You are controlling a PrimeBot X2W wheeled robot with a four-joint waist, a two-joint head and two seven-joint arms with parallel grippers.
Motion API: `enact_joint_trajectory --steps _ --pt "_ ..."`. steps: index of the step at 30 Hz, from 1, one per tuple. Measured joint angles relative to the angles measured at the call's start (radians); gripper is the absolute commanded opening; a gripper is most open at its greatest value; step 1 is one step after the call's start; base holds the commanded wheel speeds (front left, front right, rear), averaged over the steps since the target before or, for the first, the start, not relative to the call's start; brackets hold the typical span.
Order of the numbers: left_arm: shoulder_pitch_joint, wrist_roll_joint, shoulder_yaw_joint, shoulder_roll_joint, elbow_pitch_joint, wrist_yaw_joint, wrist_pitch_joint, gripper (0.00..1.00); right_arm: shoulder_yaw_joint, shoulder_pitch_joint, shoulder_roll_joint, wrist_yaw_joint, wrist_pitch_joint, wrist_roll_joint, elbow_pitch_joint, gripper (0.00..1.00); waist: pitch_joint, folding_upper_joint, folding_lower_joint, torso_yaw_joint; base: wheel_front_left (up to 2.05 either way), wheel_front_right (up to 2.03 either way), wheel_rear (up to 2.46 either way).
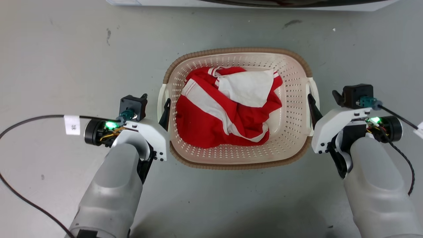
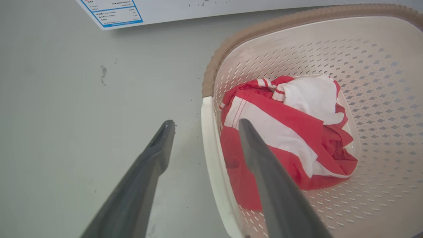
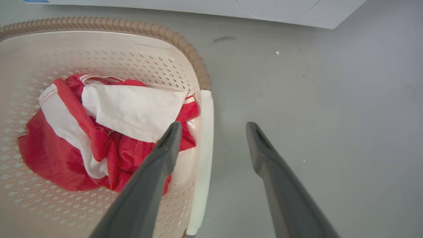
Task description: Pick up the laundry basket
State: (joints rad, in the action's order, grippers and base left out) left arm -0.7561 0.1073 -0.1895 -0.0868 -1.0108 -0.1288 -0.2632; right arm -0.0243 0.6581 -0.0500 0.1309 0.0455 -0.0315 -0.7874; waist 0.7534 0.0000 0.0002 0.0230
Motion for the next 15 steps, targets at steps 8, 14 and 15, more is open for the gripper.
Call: enact_joint_trajectory --steps 8,14,15 --pt "-0.1 0.035 -0.069 0.01 -0.155 -0.001 0.005 1.0 0.022 0.107 0.0 0.0 -0.079 0.047 -0.142 1.0 0.049 0.0 0.0 0.011 0.0 0.0 0.0" --pt "-0.163 0.062 -0.128 0.013 -0.221 -0.001 0.055 1.0 0.051 0.187 0.0 0.0 -0.132 0.064 -0.228 1.0 0.085 0.0 -0.0001 0.013 0.0 0.0 0.0" --pt "-0.17 0.066 -0.143 0.012 -0.226 -0.001 0.067 1.0 0.056 0.199 0.0 0.0 -0.136 0.063 -0.242 1.0 0.091 0.0 -0.0001 0.012 0.0 0.0 0.0"
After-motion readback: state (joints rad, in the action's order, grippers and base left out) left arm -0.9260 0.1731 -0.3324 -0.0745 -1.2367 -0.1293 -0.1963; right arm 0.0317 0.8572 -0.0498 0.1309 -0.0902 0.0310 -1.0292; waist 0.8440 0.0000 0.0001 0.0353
